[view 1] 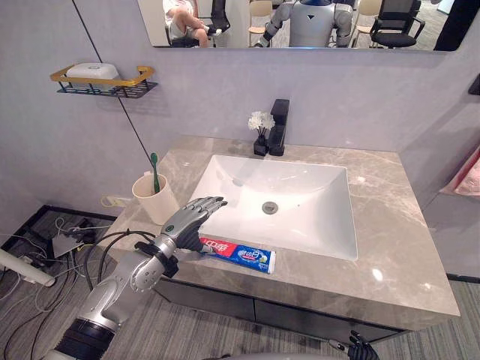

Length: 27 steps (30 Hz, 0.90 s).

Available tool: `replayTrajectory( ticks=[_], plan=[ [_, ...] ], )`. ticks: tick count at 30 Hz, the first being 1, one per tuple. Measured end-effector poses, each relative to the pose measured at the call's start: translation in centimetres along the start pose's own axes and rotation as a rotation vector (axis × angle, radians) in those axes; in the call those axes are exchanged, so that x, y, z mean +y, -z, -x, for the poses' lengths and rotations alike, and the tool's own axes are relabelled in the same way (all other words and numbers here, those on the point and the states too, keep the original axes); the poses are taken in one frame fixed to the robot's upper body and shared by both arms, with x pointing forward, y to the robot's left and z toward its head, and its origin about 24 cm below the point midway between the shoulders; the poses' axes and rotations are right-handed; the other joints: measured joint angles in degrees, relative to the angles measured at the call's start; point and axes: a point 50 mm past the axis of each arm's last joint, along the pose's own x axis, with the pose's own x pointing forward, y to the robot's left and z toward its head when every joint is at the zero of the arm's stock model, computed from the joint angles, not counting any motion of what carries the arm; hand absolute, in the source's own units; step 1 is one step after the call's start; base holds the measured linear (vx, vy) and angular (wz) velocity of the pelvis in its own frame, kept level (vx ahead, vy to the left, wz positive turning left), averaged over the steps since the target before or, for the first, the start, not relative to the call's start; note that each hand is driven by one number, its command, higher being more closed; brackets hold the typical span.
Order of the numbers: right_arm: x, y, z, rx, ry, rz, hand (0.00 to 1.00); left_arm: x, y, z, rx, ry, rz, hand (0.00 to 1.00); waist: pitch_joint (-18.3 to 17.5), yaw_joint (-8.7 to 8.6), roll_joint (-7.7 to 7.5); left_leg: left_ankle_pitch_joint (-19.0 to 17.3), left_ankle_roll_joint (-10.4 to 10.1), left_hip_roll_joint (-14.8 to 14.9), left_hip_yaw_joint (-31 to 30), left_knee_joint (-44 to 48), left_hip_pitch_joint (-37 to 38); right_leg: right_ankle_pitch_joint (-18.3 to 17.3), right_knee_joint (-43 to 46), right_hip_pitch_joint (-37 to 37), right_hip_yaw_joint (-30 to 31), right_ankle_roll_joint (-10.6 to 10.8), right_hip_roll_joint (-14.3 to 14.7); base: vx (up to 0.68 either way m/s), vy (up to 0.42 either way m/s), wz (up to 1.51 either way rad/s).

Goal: Organize washtable

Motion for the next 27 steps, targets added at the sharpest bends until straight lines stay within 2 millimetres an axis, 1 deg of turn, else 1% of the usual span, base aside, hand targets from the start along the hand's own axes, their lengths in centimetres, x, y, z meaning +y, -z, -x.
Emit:
replayTrajectory(
  ticks=[8,13,23,27],
  plan=[
    [0.0,0.0,0.0,0.003,-0.003,0.019,0.0,-0.4,0.1,0.3,0.008,0.016,0.009,0.0,0.0,0.19,0.01,0.0,0.0,0.01,0.04,-0.01,0.09,0.0,0.09,0.04,0.06,0.0,0.0,-0.01,0.001,0.0],
    [0.0,0.1,0.0,0.004,-0.004,0.019,0.0,-1.1,0.1,0.9,0.022,0.038,0.021,0.0,-0.01,0.13,0.03,0.0,0.0,0.04,0.15,-0.02,0.17,-0.01,0.13,0.04,0.17,0.0,0.01,-0.01,0.001,-0.01],
    [0.0,0.0,0.0,0.004,-0.005,0.019,0.0,-1.3,0.1,0.9,0.025,0.055,-0.005,0.0,0.01,0.15,-0.03,0.01,0.01,0.19,0.93,-0.77,1.18,-0.01,0.31,0.01,1.38,-0.01,0.02,-0.01,0.002,-0.05],
    [0.1,0.1,0.0,0.015,-0.005,0.018,0.0,-1.5,0.1,0.8,0.025,0.068,0.001,0.0,0.17,0.05,-0.27,0.0,0.02,0.17,1.3,-1.12,1.5,-0.03,0.28,-0.03,1.54,0.03,-0.01,-0.02,0.004,-0.06]
  ],
)
